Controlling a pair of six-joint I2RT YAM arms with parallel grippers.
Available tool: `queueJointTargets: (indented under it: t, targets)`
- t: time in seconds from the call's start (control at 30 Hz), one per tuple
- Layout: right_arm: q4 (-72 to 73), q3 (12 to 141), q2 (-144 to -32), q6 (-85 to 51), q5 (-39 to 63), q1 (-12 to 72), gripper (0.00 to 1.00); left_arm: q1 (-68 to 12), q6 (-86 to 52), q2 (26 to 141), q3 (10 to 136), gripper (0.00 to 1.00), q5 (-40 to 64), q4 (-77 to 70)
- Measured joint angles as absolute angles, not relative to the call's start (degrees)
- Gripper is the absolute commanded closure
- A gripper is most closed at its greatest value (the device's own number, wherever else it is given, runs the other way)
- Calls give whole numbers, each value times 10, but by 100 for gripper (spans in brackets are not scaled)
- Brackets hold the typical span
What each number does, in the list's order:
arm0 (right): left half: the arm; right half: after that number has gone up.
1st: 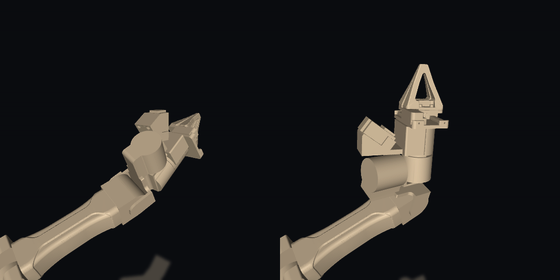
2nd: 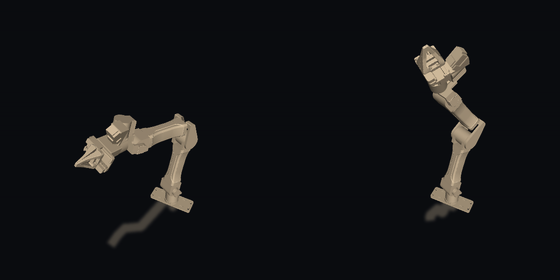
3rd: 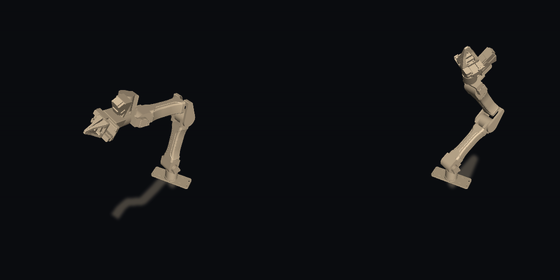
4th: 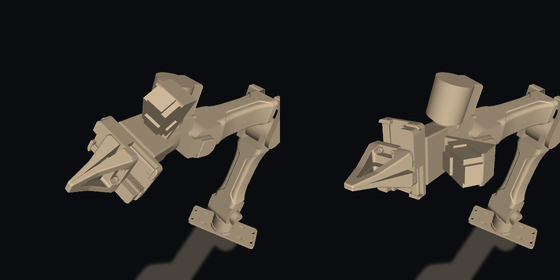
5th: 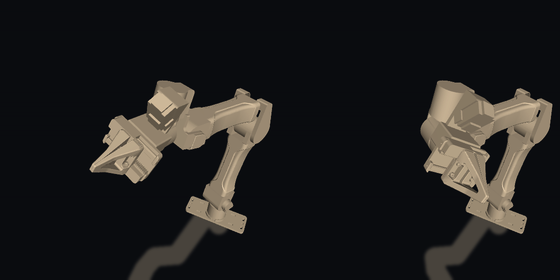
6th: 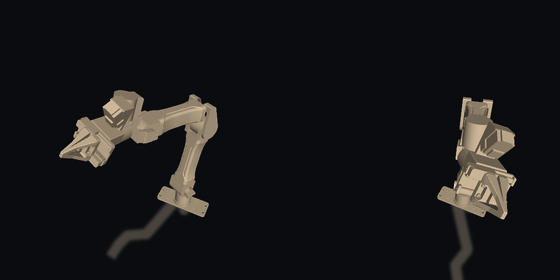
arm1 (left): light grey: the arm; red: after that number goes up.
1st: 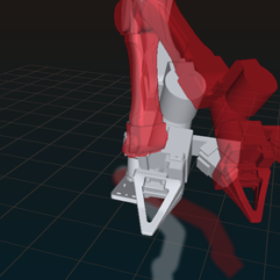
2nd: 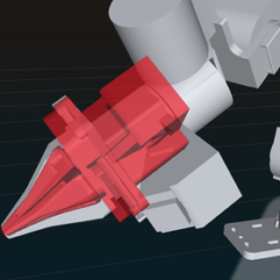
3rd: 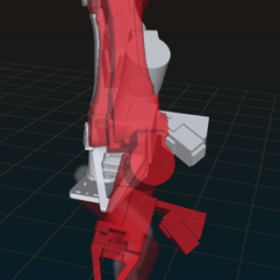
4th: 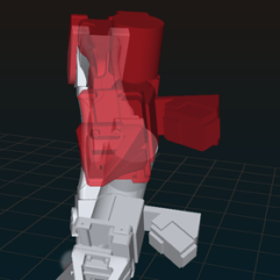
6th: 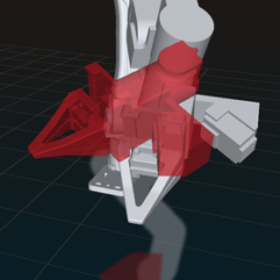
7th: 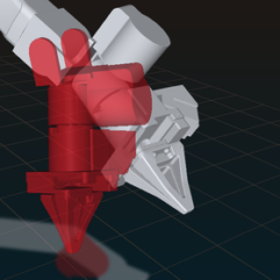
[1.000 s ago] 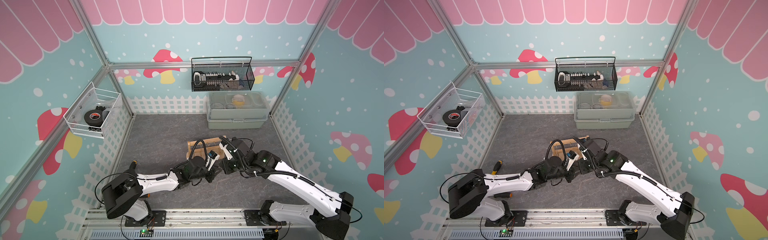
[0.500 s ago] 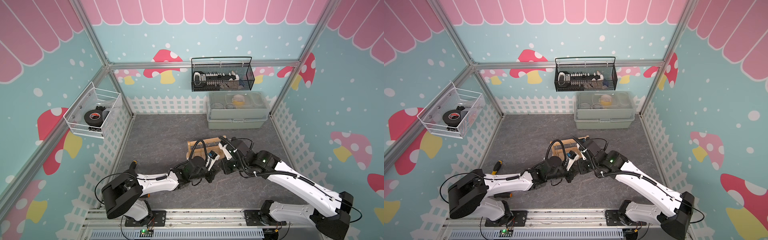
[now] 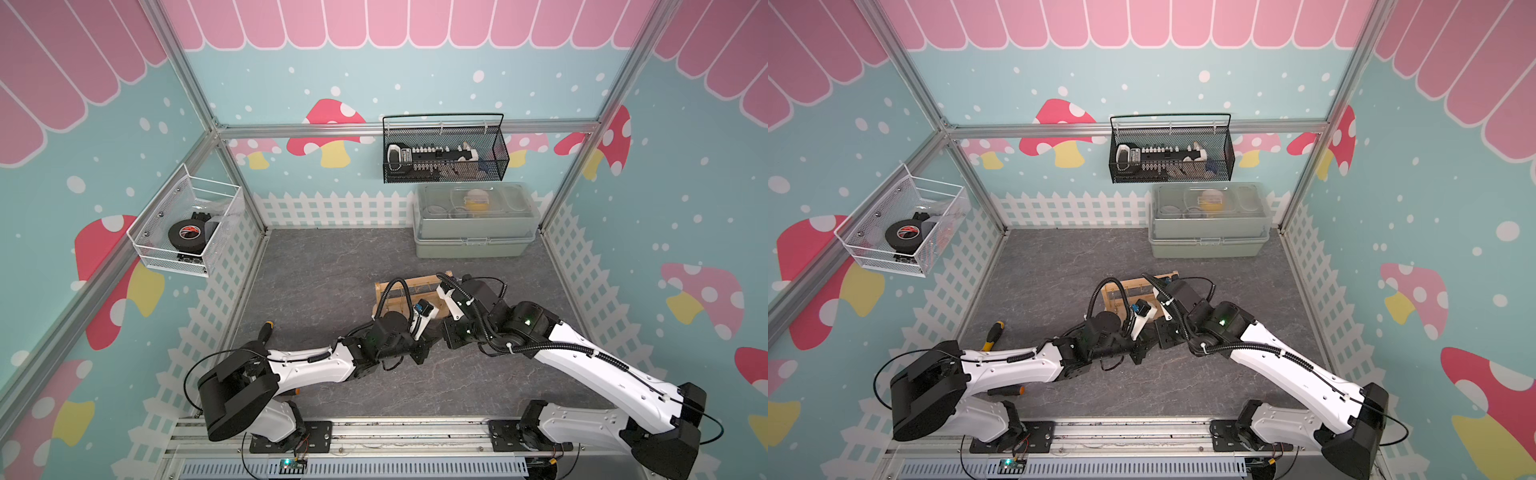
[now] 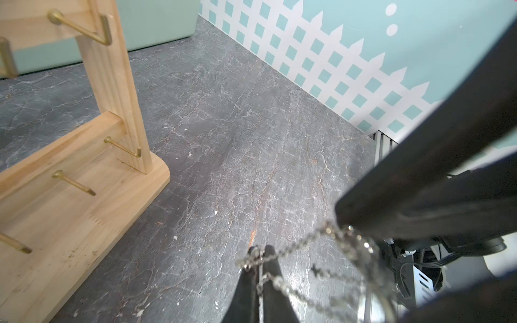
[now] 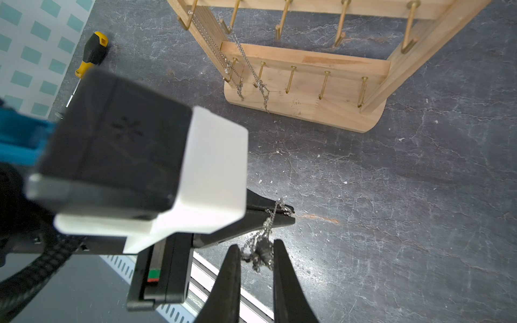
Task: Hang the necklace on the jewelry display stand
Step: Pick up the necklace from the center of the board.
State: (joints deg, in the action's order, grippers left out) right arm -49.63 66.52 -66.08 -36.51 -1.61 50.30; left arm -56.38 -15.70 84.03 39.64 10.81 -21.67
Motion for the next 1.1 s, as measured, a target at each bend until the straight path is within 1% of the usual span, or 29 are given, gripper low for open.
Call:
queueJointTargets:
  t: [0.23,0.5,0.7,0.9,1.1]
  targets:
    - [-498,668,-662,-363,-49,503,78,-564,-163,837,390,100,116,-201]
    - [-496,685,-696,-345,-65,503,67,-580,-165,795,378,100,119,-154]
    - [-497,685,-707,-340,-62,500,65,-582,-168,772,371,100,120,-143]
    - [-500,685,-704,-334,-65,498,60,-580,-185,747,369,100,152,-126]
    - [-499,682,-681,-313,-48,457,59,-564,-209,677,359,100,175,-105]
